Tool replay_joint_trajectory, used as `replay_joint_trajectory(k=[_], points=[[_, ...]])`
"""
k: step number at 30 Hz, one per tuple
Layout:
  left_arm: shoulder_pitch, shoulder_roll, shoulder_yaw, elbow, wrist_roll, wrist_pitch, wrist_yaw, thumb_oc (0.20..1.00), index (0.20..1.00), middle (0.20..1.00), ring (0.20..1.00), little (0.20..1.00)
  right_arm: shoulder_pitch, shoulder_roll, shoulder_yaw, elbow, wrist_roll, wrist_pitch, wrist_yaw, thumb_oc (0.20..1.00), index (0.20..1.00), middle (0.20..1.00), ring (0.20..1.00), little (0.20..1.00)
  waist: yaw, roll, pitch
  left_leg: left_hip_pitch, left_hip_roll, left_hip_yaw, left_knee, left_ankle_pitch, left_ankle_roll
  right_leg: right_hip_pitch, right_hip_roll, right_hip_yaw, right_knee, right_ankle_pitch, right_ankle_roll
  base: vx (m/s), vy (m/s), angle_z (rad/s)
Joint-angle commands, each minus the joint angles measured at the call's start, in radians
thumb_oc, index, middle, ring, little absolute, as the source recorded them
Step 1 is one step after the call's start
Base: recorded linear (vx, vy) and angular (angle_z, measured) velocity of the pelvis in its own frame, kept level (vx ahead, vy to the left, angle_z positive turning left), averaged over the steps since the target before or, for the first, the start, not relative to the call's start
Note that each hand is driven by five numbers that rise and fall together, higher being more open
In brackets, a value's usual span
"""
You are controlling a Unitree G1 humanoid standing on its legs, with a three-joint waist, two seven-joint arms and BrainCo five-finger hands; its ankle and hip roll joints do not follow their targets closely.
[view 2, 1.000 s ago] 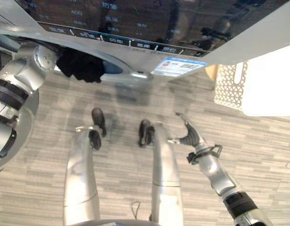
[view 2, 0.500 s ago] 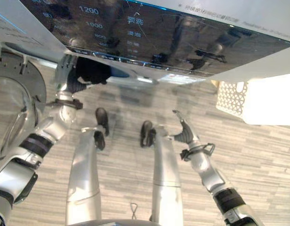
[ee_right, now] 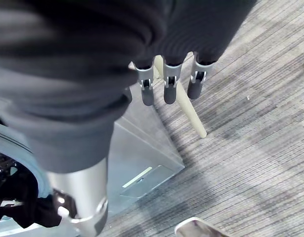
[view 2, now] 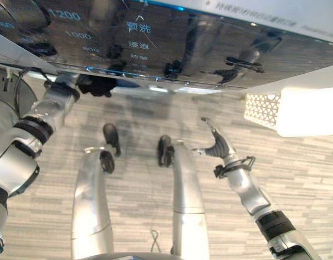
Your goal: Grab the laundry basket,head to the washer,open it,put in the laundry and shut it.
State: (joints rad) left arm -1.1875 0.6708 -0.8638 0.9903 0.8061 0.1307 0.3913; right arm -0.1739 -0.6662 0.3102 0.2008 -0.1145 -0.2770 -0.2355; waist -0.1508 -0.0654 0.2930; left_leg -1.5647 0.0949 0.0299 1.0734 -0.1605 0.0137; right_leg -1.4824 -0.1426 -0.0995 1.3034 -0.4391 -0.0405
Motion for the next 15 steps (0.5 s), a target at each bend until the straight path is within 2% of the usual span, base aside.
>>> replay_joint_trajectory(k=[1, 13, 15], points=[[-0.087, 0.029, 0.018, 0.066, -0.037, -0.008, 0.003, 0.2, 0.2, 0.2, 0.2, 0.2, 0.037, -0.052, -0.045, -0.117, 0.029, -0.046, 0.007, 1.0, 1.0, 1.0, 1.0, 1.0, -0.013, 0.003, 0.04, -0.005, -0.008, -0.036, 0.067, -0.104, 0.04, 0.016, 0.036, 0.053, -0.14, 0.125, 0.025, 0.0, 0.0, 0.0], [-0.099, 0.062, 0.076, -0.052, -0.159, -0.034, 0.127, 0.2, 0.2, 0.2, 0.2, 0.2, 0.057, -0.044, -0.056, -0.128, -0.041, -0.057, -0.051, 1.0, 1.0, 1.0, 1.0, 1.0, -0.008, 0.012, 0.033, -0.005, -0.014, -0.031, 0.073, -0.111, 0.043, 0.011, 0.039, 0.055, -0.133, 0.121, 0.024, 0.0, 0.001, 0.0], [-0.096, 0.052, 0.157, -0.11, -0.274, -0.05, 0.19, 0.2, 0.2, 0.2, 0.2, 0.2, 0.071, -0.03, -0.049, -0.124, -0.046, -0.051, -0.056, 1.0, 1.0, 1.0, 1.0, 1.0, -0.004, 0.013, 0.025, -0.005, -0.016, -0.032, 0.068, -0.11, 0.042, 0.013, 0.039, 0.052, -0.137, 0.12, 0.023, 0.0, 0.0, 0.0]])
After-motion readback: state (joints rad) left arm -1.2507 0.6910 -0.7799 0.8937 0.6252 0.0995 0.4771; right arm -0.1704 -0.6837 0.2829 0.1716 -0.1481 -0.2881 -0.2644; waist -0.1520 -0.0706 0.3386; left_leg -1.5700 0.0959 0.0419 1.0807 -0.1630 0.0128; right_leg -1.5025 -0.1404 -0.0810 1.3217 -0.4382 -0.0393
